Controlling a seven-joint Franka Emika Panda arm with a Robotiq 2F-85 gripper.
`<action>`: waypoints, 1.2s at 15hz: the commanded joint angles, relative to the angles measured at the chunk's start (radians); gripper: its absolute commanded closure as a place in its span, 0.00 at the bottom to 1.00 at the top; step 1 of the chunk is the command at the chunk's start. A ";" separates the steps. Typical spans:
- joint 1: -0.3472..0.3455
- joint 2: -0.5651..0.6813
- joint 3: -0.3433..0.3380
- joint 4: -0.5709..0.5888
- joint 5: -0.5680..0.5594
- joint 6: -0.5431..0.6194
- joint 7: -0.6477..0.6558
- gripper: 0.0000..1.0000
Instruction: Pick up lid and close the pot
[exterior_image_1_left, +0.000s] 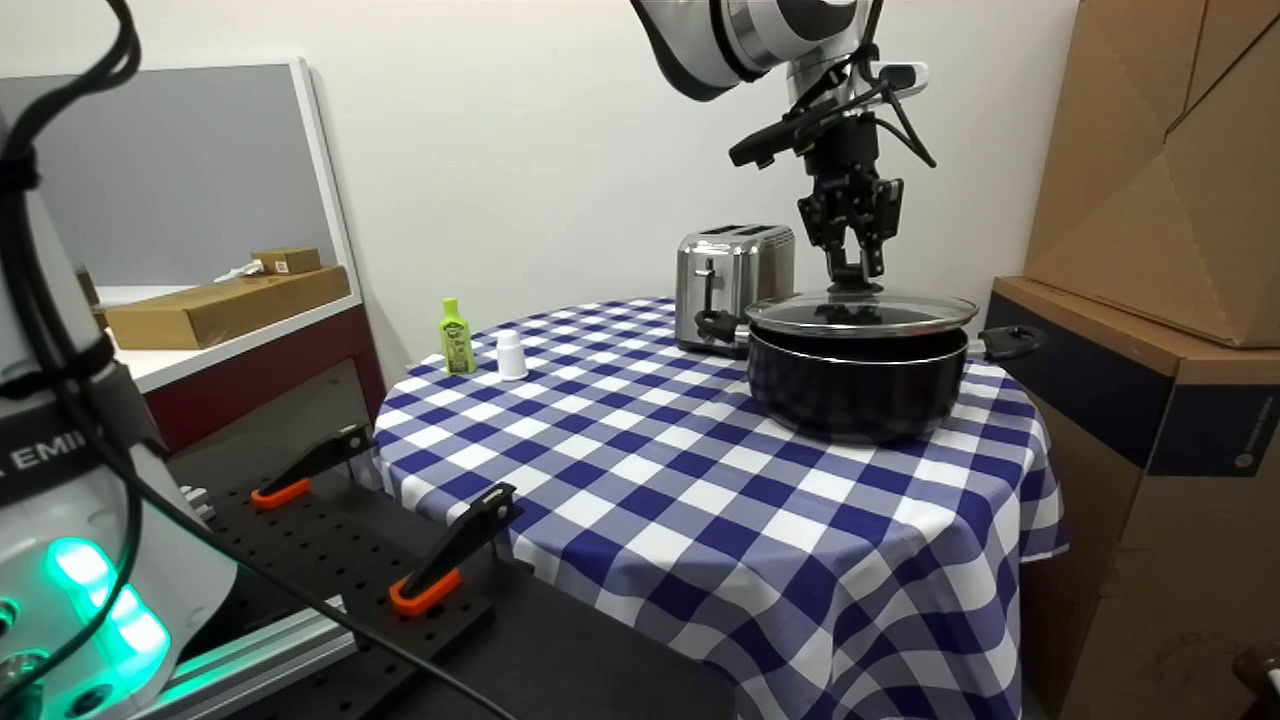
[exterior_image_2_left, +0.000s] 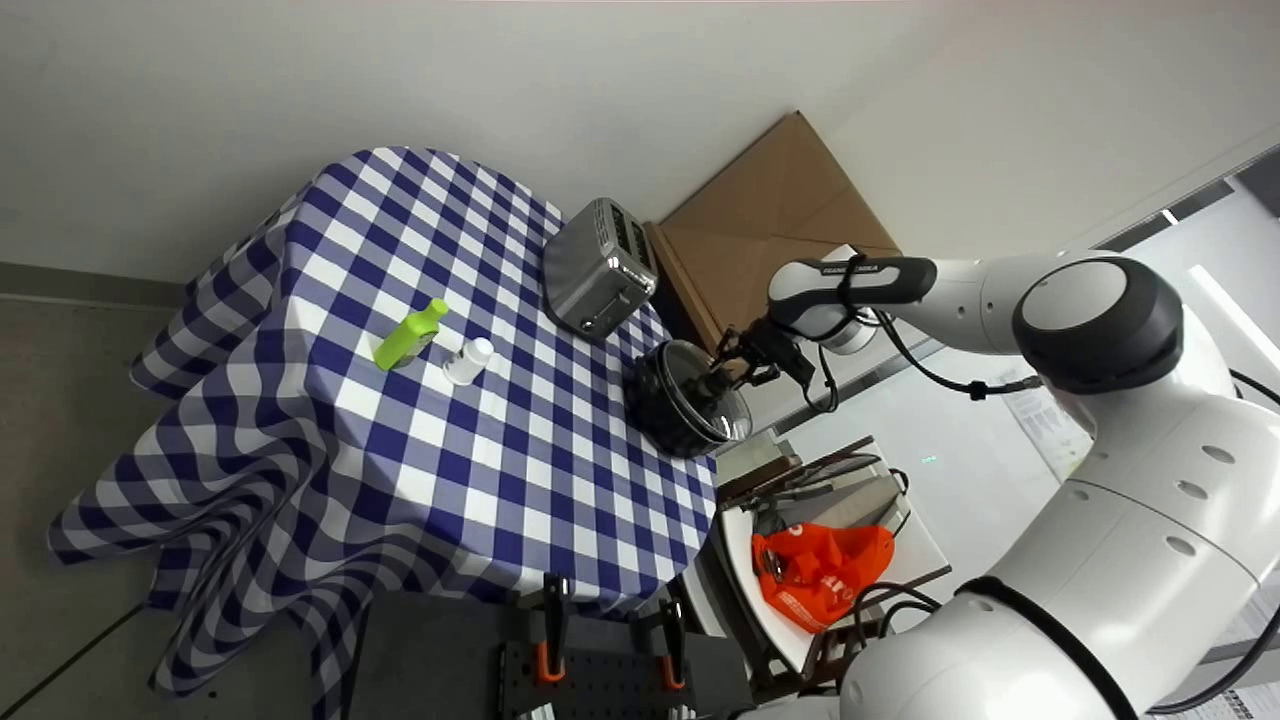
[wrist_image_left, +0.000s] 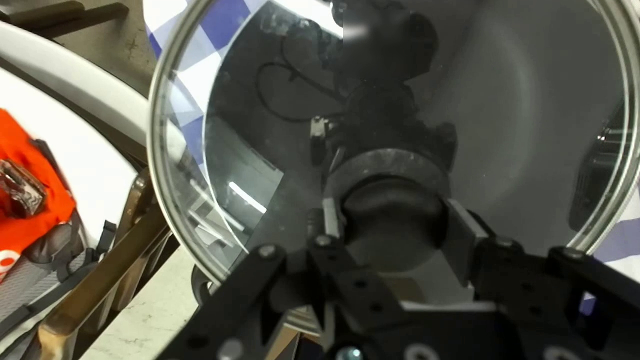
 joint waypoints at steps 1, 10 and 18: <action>0.029 0.029 -0.025 0.076 0.007 -0.062 -0.021 0.75; 0.046 0.080 -0.033 0.132 -0.001 -0.091 -0.019 0.75; 0.044 0.090 -0.028 0.126 0.009 -0.079 -0.019 0.75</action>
